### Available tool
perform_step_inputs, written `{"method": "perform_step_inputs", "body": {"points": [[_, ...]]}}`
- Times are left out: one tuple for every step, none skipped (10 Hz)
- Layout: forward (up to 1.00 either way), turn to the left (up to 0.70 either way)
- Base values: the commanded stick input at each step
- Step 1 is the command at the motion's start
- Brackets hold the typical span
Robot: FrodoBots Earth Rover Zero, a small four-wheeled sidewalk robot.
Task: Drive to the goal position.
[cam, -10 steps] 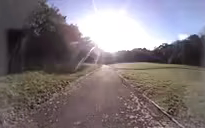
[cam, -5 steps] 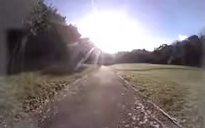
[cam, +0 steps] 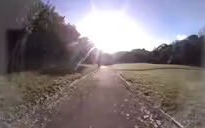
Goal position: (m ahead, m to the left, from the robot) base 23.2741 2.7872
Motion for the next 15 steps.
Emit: {"method": "perform_step_inputs", "body": {"points": [[0.50, 0.00], [0.50, 0.00], [0.50, 0.00], [0.50, 0.00], [0.50, 0.00], [0.50, 0.00], [0.50, 0.00], [0.50, 0.00], [0.50, 0.00], [0.50, 0.00], [0.50, 0.00], [0.50, 0.00], [0.50, 0.00], [0.50, 0.00], [0.50, 0.00]]}}
